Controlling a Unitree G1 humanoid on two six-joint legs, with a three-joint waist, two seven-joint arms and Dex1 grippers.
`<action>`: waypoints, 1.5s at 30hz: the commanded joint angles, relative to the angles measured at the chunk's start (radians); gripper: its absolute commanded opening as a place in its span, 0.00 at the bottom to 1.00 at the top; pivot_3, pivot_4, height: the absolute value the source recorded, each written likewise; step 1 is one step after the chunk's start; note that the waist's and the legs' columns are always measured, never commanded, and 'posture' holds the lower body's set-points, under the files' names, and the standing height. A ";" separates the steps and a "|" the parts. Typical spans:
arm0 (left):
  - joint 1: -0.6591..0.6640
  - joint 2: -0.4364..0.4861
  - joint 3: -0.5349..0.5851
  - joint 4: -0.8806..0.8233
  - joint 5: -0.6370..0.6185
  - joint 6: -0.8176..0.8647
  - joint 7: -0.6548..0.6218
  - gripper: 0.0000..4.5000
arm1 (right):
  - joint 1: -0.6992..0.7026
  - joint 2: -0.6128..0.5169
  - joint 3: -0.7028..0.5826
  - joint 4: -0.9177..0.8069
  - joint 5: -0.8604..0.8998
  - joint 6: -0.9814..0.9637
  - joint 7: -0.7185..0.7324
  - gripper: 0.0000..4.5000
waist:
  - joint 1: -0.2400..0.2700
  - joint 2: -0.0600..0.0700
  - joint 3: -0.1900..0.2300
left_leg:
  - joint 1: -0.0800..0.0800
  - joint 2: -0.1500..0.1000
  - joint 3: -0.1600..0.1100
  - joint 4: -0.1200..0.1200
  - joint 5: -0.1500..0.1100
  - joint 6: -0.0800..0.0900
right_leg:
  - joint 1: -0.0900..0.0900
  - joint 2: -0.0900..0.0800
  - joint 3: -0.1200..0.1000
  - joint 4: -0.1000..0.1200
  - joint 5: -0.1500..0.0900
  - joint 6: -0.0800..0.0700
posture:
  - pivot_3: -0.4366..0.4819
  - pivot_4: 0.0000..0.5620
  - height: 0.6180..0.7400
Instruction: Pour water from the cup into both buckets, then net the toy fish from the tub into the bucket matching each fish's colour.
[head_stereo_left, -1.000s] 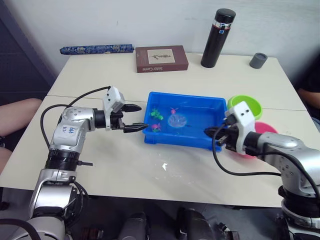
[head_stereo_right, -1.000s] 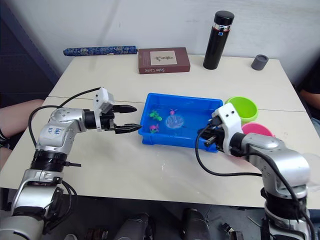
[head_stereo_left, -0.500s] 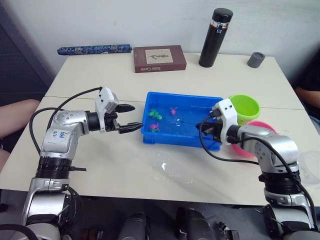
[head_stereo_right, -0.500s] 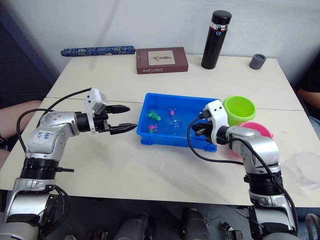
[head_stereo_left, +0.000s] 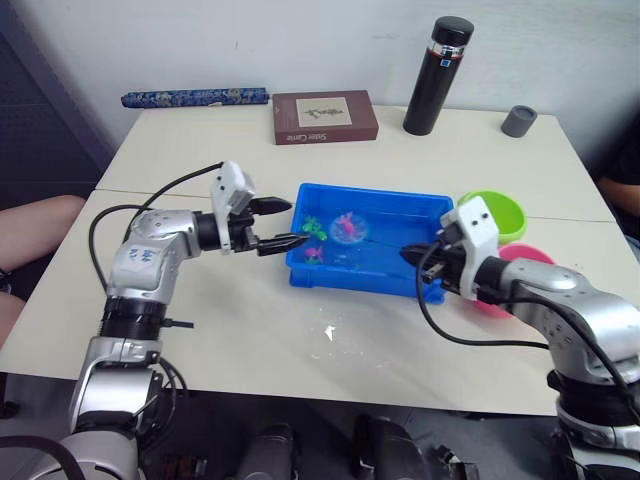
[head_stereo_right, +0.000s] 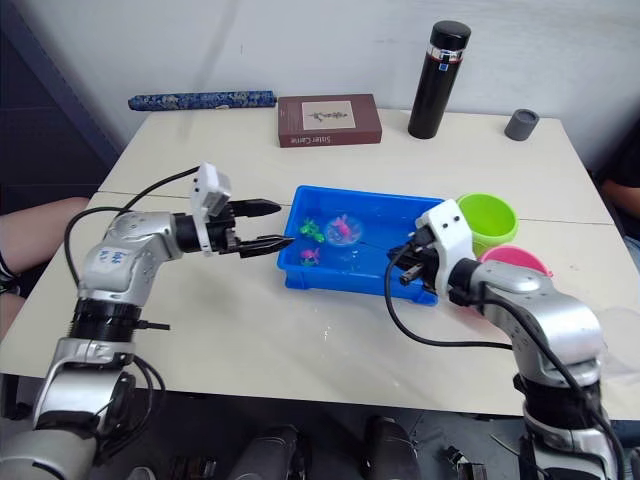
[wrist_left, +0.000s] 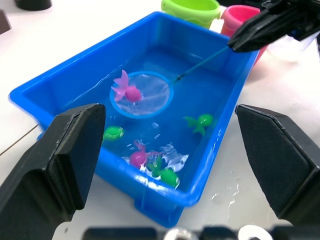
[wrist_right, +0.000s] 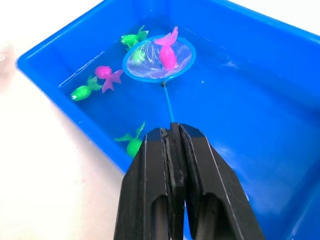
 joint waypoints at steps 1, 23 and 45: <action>-0.075 -0.044 -0.018 0.052 -0.026 -0.034 -0.064 0.99 | 0.052 -0.027 -0.146 -0.168 0.058 0.072 -0.034 0.00 | -0.001 0.000 0.000 | 0.000 0.000 0.000 0.000 0.000 0.000 | 0.000 0.000 0.000 0.000 0.000 0.000 | 0.48 0.27 1.00; -0.289 -0.287 -0.112 0.368 0.029 -0.231 -0.257 0.99 | 0.767 -0.191 -1.011 -0.519 0.100 0.078 0.017 0.00 | 0.000 0.000 0.000 | 0.003 0.000 0.004 -0.003 0.000 0.001 | 0.000 0.001 0.005 0.000 0.000 0.001 | 0.48 0.27 1.00; -0.307 -0.271 -0.087 0.415 0.045 -0.262 -0.250 0.99 | 1.229 -0.258 -0.748 -0.183 -0.982 -1.287 0.060 0.00 | 0.001 -0.002 0.000 | 0.010 0.001 0.008 -0.005 0.000 0.000 | 0.005 0.002 0.011 -0.004 0.000 0.003 | 0.48 0.27 1.00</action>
